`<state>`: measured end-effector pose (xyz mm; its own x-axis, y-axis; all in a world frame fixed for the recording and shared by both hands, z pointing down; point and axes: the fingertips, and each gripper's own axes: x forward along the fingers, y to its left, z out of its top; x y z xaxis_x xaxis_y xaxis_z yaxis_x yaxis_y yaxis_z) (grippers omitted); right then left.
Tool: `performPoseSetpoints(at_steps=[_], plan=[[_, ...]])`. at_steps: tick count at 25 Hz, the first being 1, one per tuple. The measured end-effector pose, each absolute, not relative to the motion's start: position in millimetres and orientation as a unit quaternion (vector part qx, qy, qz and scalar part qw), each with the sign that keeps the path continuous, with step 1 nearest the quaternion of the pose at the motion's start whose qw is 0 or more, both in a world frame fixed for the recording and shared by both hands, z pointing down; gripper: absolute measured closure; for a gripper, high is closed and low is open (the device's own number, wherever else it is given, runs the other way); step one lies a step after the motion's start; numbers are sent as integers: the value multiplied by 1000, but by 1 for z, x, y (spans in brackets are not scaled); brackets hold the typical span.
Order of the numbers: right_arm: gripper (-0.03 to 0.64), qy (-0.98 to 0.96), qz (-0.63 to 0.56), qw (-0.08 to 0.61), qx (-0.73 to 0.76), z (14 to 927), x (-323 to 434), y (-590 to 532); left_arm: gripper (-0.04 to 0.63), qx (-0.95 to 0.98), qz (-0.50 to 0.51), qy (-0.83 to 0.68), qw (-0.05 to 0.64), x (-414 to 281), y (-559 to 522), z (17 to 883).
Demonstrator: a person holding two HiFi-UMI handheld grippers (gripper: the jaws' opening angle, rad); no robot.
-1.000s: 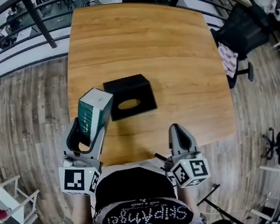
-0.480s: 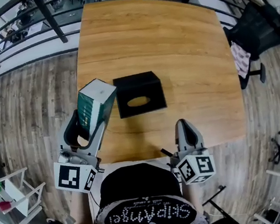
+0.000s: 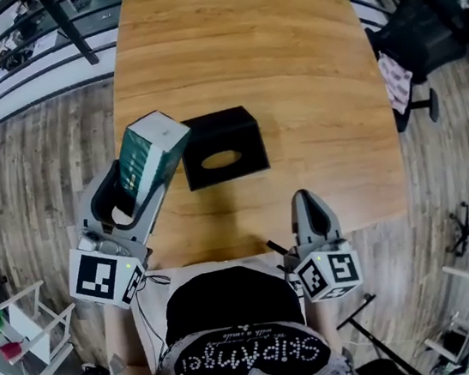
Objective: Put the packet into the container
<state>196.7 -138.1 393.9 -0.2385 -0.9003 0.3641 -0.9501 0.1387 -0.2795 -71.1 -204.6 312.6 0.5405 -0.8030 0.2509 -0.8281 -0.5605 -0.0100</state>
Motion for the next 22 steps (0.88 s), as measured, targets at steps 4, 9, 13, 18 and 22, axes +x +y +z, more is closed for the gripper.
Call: performPoseSetpoints(at_steps=[4, 9, 13, 18, 22], plan=[[577, -747, 233, 56, 620, 395, 198, -132, 261, 895, 134, -423, 42, -51, -212, 321], [575, -739, 235, 56, 629, 394, 205, -126, 261, 907, 144, -393, 54, -25, -221, 328], [575, -730, 239, 56, 637, 397, 211, -124, 262, 914, 140, -377, 45, -8, -231, 330], [575, -720, 245, 53, 647, 400, 213, -119, 264, 921, 139, -360, 50, 5, -238, 339], [575, -713, 251, 51, 653, 403, 219, -116, 264, 923, 145, -352, 51, 15, -241, 346]])
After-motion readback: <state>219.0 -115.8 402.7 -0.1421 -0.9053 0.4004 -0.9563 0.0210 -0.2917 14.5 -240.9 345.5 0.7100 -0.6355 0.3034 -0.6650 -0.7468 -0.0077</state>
